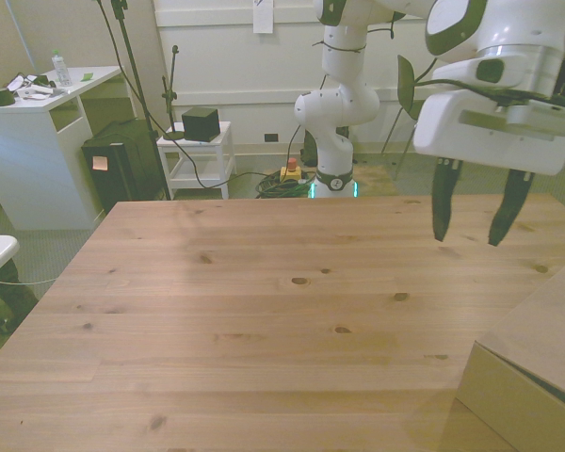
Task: Close the box
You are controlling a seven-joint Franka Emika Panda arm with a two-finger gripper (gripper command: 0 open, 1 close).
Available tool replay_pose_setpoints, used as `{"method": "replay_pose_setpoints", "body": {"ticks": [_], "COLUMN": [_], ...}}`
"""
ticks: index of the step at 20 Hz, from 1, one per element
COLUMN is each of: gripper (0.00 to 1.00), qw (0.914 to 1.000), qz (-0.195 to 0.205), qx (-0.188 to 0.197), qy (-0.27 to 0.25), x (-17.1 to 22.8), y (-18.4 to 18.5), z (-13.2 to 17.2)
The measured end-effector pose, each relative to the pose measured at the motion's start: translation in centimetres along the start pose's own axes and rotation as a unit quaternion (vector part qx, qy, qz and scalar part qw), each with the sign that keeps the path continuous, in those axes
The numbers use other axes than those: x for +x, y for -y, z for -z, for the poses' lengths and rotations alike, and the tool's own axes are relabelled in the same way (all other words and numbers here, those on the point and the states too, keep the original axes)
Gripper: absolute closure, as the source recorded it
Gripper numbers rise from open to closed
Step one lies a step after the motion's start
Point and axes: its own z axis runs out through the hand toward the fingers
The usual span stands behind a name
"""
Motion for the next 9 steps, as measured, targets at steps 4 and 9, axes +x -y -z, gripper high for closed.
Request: {"method": "replay_pose_setpoints", "body": {"ticks": [4,9], "gripper": [0.00,0.00], "qw": [0.9991,0.9917], "qz": [-0.035,-0.082], "qx": [0.002,0.039], "qy": [0.026,0.091], "x": [-2.1,-7.2], "y": [-4.8,-10.2], "z": [-3.1,-8.2]}}
